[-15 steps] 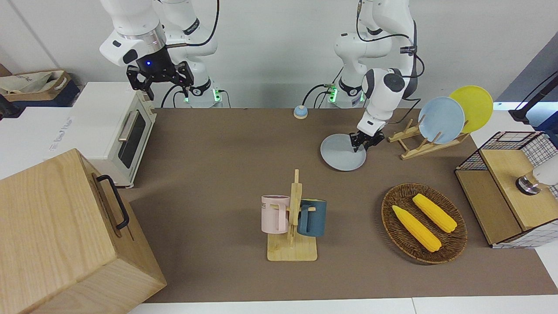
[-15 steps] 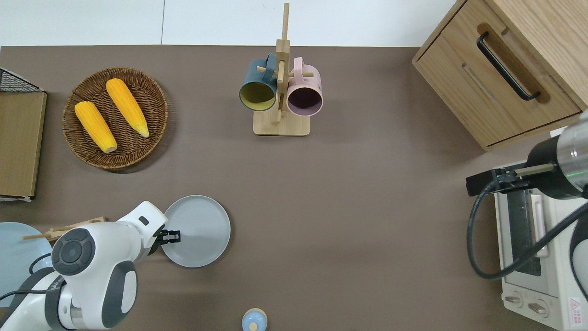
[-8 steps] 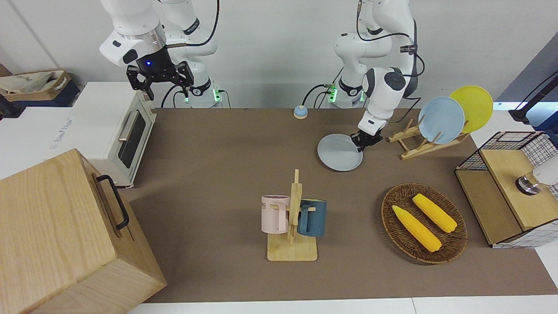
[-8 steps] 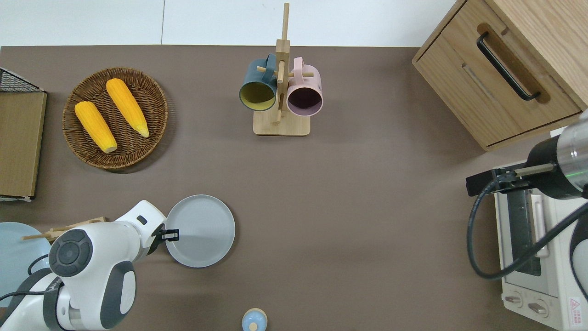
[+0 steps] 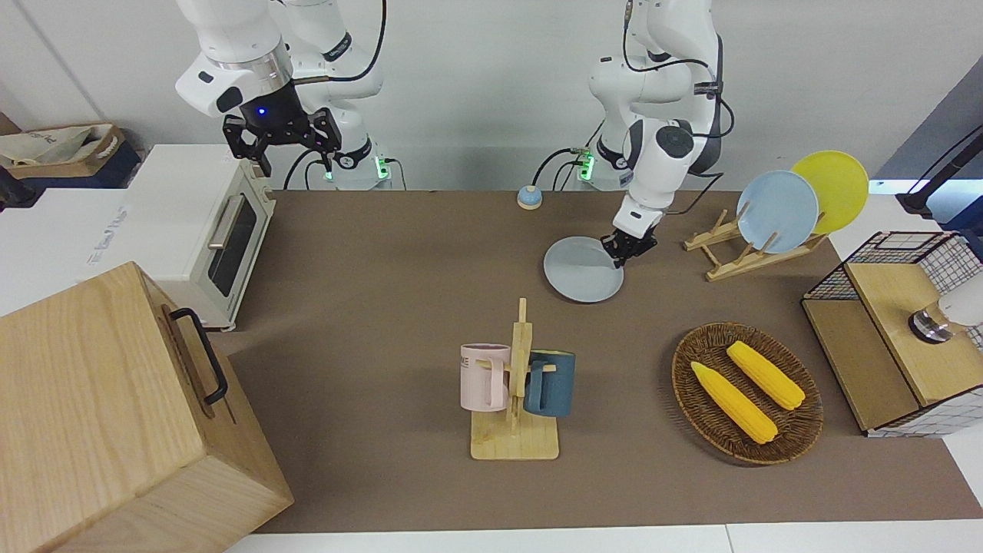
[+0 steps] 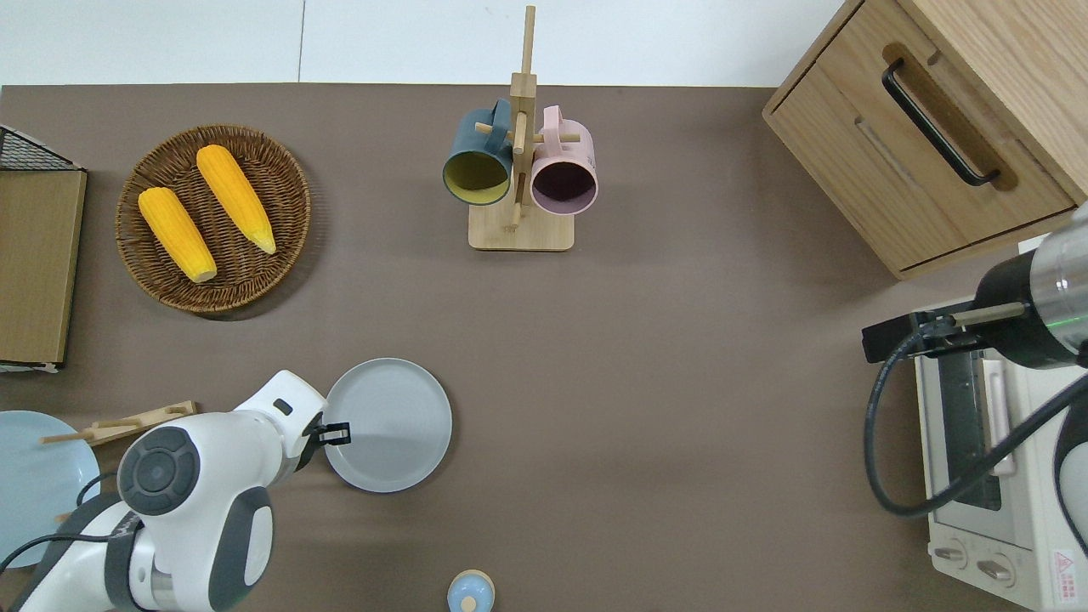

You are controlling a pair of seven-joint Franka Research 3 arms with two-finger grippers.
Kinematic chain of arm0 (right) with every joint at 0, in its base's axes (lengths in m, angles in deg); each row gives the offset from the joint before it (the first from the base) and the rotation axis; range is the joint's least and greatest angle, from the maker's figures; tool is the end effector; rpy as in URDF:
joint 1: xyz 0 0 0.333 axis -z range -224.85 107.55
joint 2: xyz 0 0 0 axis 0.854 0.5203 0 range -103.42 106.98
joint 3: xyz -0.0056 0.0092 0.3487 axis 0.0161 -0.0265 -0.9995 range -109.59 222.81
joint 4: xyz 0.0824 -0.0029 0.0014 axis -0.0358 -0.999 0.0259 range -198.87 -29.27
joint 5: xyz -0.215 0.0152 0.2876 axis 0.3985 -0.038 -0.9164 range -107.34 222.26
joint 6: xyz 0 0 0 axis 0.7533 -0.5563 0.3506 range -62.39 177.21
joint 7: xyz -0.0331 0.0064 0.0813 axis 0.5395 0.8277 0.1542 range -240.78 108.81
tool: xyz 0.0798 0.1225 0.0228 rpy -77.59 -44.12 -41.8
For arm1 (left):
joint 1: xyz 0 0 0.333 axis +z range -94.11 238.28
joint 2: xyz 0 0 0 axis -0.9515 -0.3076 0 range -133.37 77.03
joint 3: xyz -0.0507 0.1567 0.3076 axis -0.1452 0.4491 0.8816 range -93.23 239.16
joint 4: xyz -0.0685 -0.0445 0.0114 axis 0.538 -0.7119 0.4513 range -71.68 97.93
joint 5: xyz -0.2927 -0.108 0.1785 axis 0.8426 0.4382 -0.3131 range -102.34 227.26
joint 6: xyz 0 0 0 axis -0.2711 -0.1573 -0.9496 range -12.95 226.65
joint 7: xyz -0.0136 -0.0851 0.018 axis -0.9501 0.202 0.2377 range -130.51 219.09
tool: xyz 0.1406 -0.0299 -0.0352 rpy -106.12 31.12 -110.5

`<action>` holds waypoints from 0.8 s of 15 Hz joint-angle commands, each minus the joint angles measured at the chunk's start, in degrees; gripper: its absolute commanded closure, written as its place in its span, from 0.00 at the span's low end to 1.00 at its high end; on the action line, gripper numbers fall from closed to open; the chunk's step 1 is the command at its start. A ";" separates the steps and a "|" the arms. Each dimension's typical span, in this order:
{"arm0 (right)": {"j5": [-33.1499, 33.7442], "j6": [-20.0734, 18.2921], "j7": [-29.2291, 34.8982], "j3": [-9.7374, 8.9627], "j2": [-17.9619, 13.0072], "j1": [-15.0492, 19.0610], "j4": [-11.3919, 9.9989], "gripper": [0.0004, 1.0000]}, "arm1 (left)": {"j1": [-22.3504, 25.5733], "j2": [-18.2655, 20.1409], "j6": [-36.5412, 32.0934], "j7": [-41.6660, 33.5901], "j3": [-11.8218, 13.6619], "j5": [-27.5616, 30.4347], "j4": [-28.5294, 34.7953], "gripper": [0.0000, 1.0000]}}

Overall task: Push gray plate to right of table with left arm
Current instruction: 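Push the gray plate with the left gripper across the table toward the toaster oven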

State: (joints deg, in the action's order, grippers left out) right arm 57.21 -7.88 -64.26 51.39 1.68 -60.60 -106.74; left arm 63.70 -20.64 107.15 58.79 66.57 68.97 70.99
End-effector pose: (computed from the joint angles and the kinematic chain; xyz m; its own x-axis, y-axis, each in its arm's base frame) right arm 0.4938 0.0629 0.6460 0.9925 0.0951 -0.0763 0.0953 -0.9954 -0.0019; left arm 0.4001 -0.1065 0.3229 0.9952 0.0885 0.0419 0.0856 -0.9940 0.0681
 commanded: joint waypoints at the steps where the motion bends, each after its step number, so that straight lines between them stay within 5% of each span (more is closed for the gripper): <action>1: -0.46 -0.69 -0.15 -0.32 -0.43 0.63 -0.03 0.02 | -7.16 -4.79 2.10 7.81 -0.11 0.17 -2.22 1.00; 12: -0.46 -0.69 -0.06 -0.32 -0.43 0.63 0.05 0.02 | -22.55 -15.86 2.71 27.67 -1.95 0.96 -15.13 1.00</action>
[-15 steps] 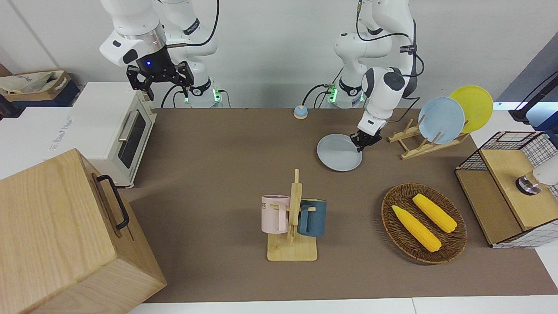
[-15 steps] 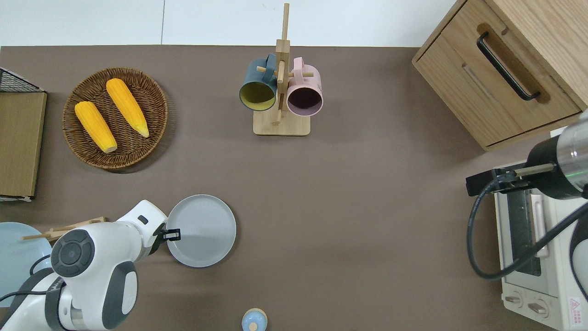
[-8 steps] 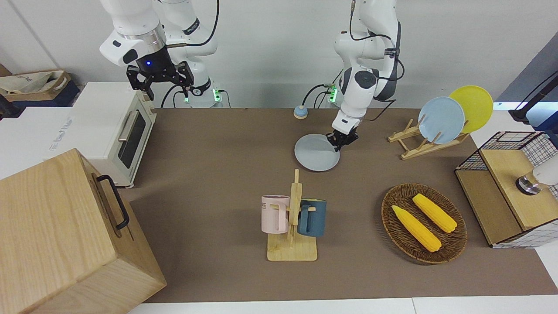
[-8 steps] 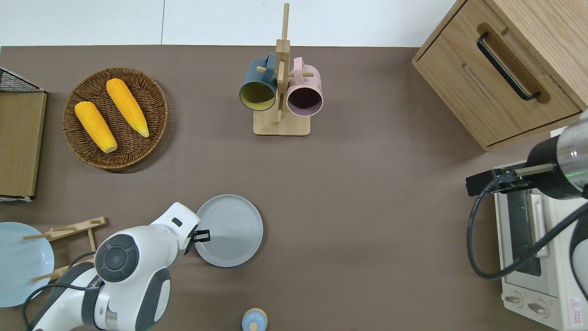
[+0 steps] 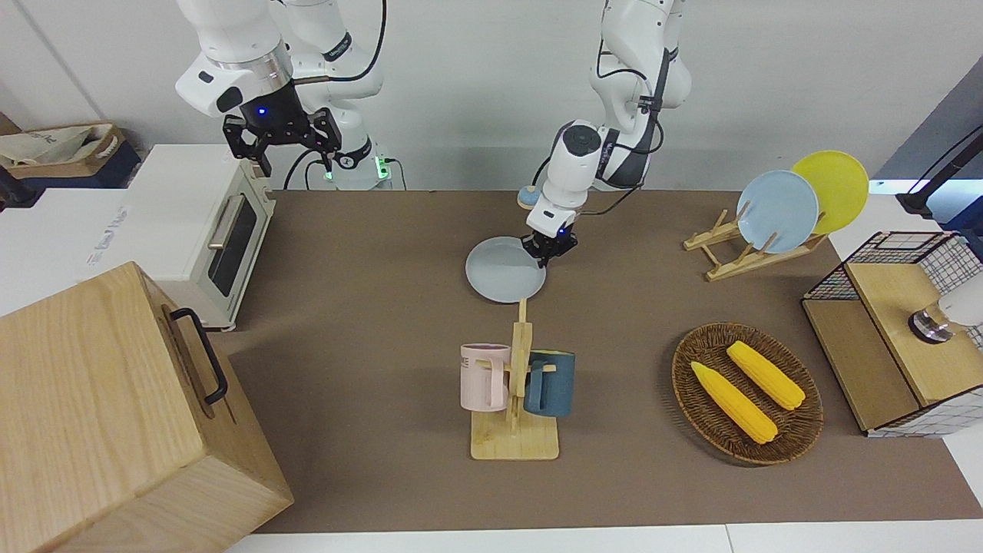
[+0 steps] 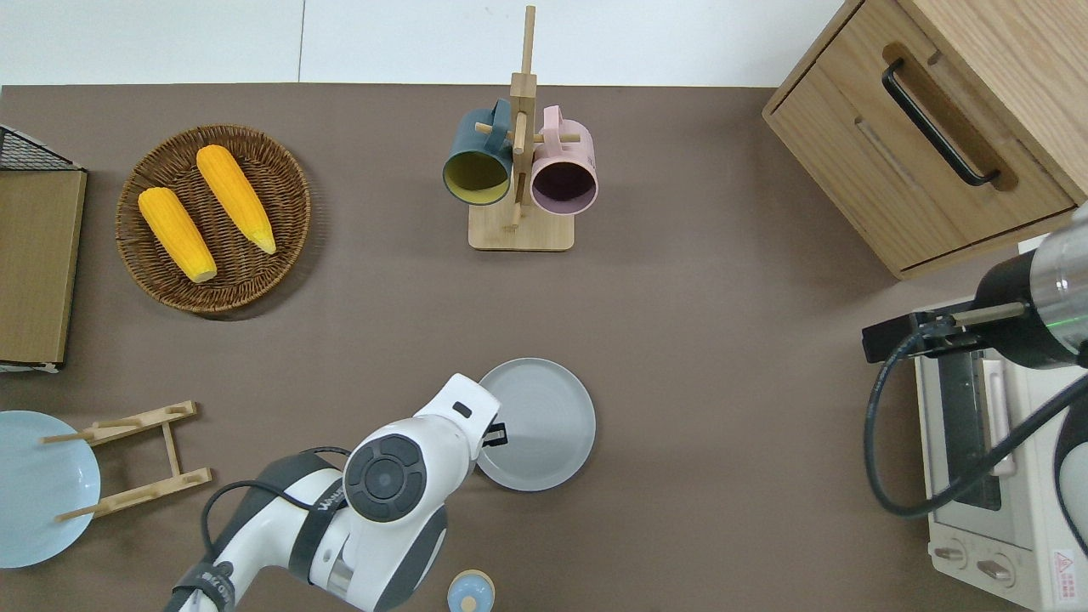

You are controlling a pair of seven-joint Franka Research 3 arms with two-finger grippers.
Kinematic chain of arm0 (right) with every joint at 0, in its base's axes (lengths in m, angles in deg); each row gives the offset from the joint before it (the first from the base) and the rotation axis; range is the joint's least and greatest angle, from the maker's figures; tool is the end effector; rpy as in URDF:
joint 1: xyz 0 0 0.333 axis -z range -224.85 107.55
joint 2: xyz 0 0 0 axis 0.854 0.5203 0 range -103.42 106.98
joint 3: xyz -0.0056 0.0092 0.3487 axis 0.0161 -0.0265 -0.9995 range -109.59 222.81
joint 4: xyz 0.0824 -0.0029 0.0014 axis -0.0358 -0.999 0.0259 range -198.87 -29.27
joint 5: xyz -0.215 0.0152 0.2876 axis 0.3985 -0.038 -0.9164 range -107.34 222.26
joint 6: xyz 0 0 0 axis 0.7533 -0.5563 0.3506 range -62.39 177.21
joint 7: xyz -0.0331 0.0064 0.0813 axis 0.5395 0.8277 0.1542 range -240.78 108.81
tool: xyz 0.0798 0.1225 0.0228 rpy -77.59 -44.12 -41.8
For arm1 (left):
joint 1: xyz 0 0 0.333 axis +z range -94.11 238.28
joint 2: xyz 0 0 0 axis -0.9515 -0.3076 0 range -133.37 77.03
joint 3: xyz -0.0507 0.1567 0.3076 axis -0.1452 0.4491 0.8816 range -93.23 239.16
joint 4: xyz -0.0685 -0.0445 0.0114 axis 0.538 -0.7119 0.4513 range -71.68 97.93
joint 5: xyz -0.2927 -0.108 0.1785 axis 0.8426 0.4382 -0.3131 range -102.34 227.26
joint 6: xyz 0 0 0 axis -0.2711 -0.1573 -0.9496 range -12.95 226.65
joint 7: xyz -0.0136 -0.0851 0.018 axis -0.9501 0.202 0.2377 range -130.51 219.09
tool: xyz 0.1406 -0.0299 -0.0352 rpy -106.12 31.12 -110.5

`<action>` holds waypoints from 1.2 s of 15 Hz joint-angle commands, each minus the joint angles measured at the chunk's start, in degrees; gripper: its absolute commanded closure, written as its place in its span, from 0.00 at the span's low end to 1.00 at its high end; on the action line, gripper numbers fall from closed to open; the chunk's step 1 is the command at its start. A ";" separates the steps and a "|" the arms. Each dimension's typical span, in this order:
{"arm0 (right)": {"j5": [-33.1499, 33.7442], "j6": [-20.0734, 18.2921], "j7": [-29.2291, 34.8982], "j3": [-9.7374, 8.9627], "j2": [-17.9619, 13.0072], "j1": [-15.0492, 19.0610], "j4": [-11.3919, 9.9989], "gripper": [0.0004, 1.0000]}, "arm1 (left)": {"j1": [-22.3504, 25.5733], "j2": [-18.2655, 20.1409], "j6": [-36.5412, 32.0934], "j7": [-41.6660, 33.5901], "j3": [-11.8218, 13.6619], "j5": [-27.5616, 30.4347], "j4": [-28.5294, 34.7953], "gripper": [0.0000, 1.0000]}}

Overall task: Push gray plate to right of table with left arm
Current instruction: 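Push the gray plate with the left gripper across the table toward the toaster oven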

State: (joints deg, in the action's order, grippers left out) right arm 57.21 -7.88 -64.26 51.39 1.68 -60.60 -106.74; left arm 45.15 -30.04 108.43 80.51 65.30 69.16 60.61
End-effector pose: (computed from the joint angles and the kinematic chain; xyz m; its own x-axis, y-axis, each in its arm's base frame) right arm 0.4938 0.0629 0.6460 0.9925 0.0951 -0.0763 0.0953 -0.9954 -0.0019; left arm 0.3954 -0.2740 0.3215 0.9917 0.1246 0.0313 0.1201 -0.9855 0.1195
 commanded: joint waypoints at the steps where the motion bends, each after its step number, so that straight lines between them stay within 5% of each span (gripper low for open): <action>1: -0.46 -0.69 -0.15 -0.32 -0.43 0.63 -0.03 0.02 | -4.96 -7.78 1.43 7.53 -0.77 0.77 -6.26 1.00; 18: -0.46 -0.69 -0.15 -0.23 -0.43 0.63 0.05 0.02 | -15.51 -20.54 0.38 22.48 -1.04 -1.42 -24.37 1.00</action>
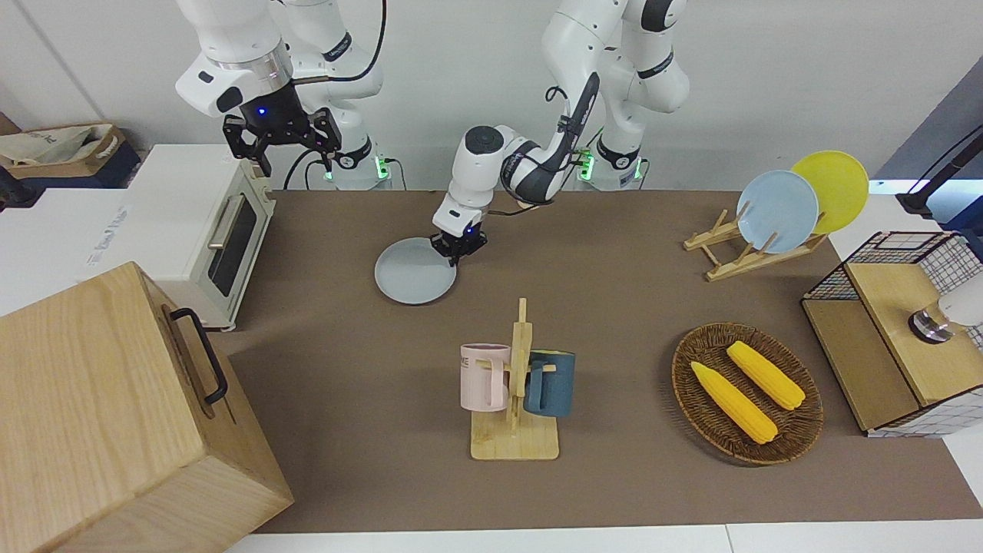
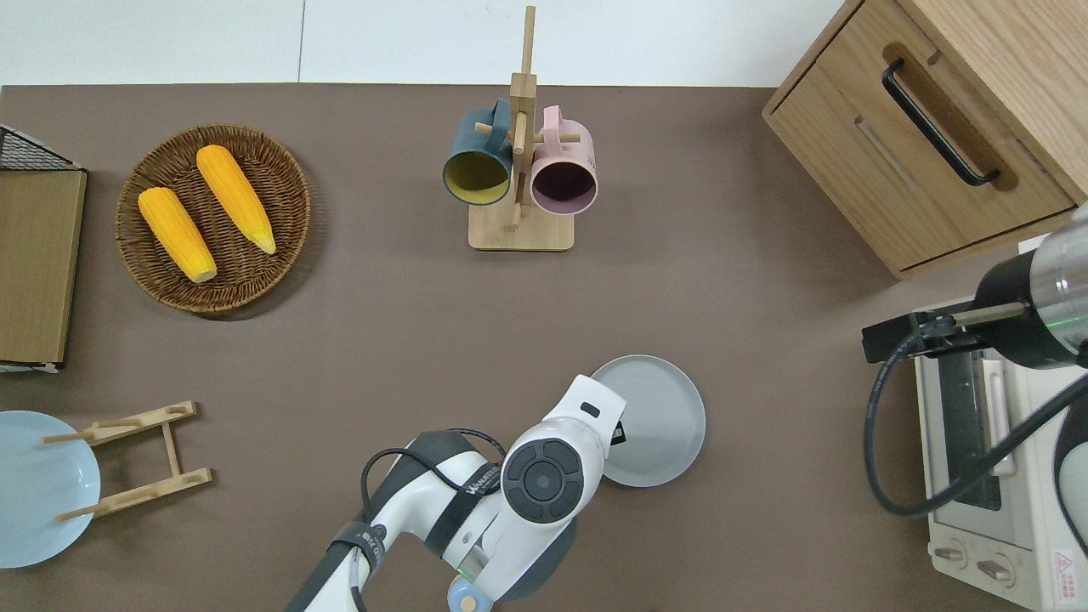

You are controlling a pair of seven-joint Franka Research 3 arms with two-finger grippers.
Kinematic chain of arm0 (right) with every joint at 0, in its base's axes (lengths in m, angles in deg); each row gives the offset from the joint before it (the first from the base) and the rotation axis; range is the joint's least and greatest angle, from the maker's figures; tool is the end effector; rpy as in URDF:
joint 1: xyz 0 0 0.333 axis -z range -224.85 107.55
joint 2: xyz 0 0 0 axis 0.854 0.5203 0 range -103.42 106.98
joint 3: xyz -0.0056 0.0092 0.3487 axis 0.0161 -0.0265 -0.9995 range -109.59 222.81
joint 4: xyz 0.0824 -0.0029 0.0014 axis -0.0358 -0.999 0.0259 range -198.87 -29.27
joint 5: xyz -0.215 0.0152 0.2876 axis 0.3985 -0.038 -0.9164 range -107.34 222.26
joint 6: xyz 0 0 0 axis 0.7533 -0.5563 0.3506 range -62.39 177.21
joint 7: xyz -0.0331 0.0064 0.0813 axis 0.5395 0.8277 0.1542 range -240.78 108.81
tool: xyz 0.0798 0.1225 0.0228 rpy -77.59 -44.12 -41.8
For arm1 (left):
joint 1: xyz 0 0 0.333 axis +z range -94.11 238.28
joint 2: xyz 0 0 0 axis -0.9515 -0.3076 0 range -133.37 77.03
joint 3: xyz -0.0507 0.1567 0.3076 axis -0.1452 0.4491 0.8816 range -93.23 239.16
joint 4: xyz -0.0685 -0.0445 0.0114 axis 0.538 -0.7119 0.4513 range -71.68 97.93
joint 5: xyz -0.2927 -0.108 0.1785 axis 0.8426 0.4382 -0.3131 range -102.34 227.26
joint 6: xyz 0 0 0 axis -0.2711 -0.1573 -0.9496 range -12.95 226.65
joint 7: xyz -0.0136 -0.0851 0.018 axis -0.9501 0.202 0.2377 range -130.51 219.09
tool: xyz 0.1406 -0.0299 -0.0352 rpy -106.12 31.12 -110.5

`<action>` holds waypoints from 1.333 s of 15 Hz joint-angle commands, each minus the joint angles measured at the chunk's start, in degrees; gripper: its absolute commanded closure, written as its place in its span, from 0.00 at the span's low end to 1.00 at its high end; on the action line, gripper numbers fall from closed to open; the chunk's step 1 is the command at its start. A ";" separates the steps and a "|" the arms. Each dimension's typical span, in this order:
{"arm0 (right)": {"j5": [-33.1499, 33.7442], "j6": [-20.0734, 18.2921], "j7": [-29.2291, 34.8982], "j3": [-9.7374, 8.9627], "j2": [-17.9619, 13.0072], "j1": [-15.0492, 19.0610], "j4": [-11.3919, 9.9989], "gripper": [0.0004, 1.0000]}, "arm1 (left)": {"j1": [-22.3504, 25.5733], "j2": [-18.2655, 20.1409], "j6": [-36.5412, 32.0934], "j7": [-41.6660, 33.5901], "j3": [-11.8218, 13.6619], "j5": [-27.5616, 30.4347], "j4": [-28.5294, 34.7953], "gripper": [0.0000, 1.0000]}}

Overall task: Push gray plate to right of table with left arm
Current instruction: 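Push the gray plate with the left gripper across the table toward the toaster oven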

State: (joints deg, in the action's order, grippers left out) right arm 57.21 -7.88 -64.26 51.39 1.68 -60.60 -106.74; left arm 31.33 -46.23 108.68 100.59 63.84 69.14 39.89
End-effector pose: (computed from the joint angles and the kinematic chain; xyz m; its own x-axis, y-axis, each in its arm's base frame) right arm 0.4938 0.0629 0.6460 0.9925 0.0951 -0.0763 0.0953 -0.9954 -0.0019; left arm 0.3898 -0.4581 0.3160 0.9769 0.2135 -0.0095 0.2104 -0.9528 0.2189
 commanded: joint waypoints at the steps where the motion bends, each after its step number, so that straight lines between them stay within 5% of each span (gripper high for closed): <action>1: -0.46 -0.69 -0.06 -0.23 -0.43 0.63 -0.03 0.02 | -1.78 -4.52 0.13 3.19 0.51 -1.93 -3.65 1.00; 5: -0.46 -0.69 -0.15 -0.23 -0.43 0.63 -0.03 0.02 | -1.70 -4.61 0.13 3.29 0.51 -2.37 -3.74 1.00; 6: -0.46 -0.69 -0.06 -0.32 -0.43 0.63 -0.03 0.02 | -1.69 -4.52 0.13 3.12 0.52 -2.37 -3.74 0.93; 8: -0.46 -0.69 -0.15 -0.32 -0.43 0.63 0.06 0.02 | -1.35 -4.35 0.04 2.33 0.52 -2.46 -3.74 0.44; 10: -0.46 -0.69 -0.15 -0.32 -0.43 0.63 -0.03 0.02 | -0.99 -3.56 -1.18 0.05 0.78 -2.29 -3.65 0.23; 20: -0.46 -0.69 -0.15 -0.32 -0.43 0.63 0.05 0.02 | 5.41 4.26 -10.75 -9.00 1.04 0.69 -2.33 0.09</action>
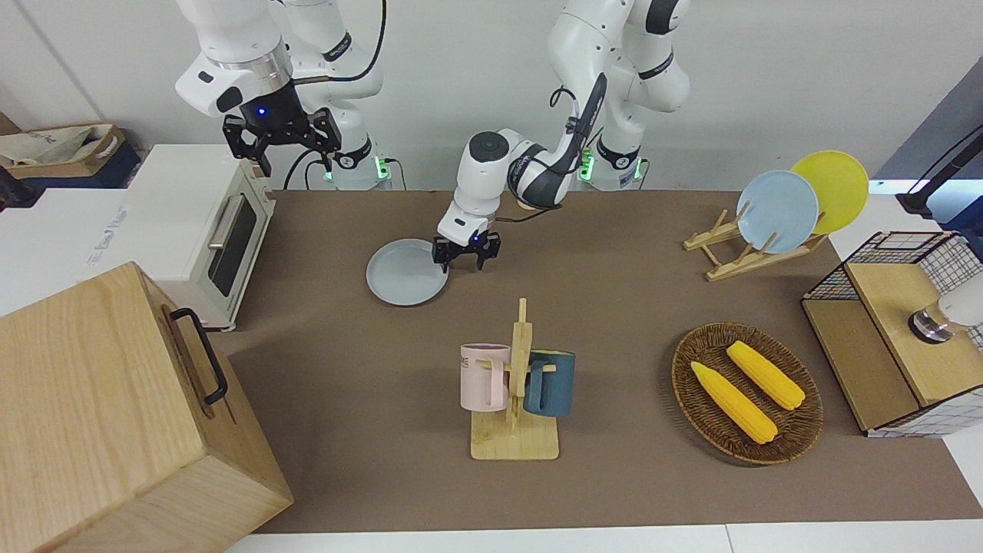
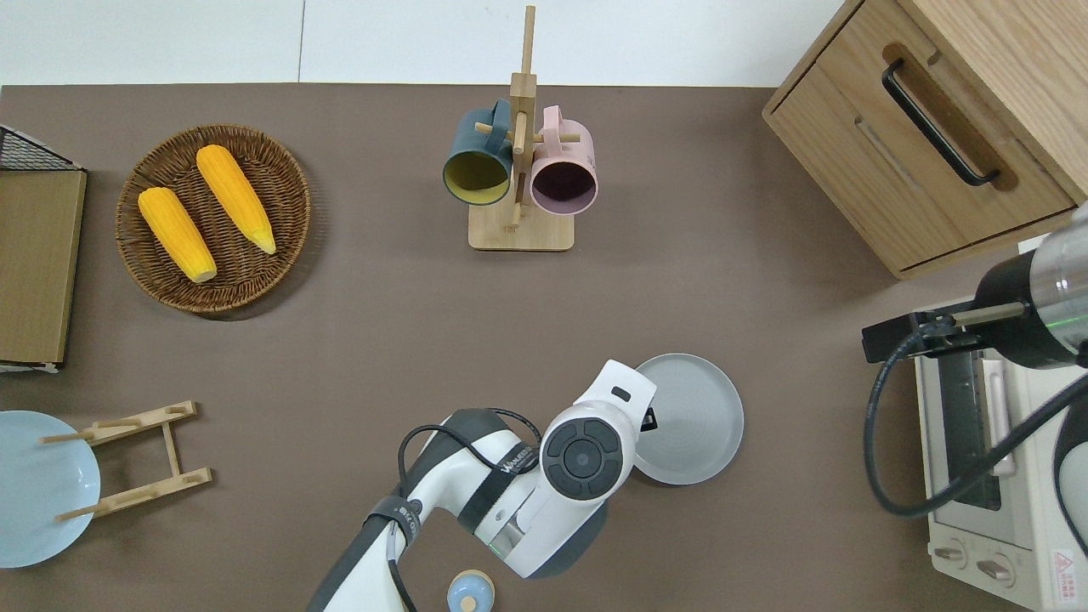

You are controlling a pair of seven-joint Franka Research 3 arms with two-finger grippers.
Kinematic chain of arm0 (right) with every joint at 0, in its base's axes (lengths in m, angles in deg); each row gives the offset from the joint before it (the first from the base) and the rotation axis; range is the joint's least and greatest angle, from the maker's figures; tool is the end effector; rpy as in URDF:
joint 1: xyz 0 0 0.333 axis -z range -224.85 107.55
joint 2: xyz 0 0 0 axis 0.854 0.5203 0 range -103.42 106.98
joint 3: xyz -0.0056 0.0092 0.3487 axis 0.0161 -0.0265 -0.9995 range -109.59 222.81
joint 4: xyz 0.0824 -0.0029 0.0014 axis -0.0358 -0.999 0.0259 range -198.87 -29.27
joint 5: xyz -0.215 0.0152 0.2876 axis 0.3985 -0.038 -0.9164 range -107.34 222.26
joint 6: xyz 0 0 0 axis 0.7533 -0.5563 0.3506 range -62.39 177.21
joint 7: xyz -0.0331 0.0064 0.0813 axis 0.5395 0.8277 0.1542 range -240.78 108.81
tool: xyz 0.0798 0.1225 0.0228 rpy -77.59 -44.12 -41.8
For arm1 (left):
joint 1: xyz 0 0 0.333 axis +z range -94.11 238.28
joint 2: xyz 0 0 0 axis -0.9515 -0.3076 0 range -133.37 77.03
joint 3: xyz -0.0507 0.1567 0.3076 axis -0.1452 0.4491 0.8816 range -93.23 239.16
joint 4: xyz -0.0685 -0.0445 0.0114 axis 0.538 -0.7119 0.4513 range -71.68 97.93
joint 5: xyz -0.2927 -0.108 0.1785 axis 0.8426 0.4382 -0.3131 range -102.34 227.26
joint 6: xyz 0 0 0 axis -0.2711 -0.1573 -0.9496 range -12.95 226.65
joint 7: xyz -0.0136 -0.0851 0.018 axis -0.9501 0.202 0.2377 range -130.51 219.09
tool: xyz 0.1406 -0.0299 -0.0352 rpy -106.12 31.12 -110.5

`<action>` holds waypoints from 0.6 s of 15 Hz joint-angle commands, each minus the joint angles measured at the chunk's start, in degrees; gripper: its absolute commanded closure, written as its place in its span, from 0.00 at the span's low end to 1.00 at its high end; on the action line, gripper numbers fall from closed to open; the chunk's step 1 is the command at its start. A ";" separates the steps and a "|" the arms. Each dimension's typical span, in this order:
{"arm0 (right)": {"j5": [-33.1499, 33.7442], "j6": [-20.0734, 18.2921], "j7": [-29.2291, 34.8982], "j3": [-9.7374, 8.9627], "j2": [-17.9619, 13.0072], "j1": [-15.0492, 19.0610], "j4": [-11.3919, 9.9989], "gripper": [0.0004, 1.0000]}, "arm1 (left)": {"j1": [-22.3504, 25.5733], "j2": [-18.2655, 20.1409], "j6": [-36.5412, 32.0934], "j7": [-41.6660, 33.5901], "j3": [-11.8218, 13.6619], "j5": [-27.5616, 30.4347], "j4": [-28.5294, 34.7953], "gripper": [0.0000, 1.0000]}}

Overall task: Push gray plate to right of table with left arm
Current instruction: 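Push the gray plate with the left gripper across the table toward the toaster oven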

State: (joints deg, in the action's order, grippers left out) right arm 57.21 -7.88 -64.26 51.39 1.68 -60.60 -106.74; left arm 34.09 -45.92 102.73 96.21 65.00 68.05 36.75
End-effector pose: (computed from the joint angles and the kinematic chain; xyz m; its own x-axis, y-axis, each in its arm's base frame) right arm 0.4938 0.0629 0.6460 0.9925 0.0951 -0.0763 0.0953 -0.9954 -0.0019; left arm 0.4218 -0.4342 0.3302 0.9830 0.1836 -0.0056 0.1816 -0.9673 0.1769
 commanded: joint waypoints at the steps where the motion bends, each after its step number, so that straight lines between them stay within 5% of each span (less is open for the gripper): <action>1: -0.55 -0.69 -0.15 -0.32 -0.43 0.63 -0.03 0.02 | 3.62 5.09 -6.92 -6.73 -0.12 2.66 0.81 0.07; 9: -0.46 -0.69 -0.15 -0.32 -0.43 0.63 -0.03 0.02 | 17.15 15.46 -23.27 -23.95 0.32 3.28 0.72 0.01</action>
State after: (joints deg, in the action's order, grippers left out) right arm 57.21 -7.88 -64.26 51.39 1.68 -60.60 -106.74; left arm 46.88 -34.26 84.20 78.71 65.51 70.50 36.67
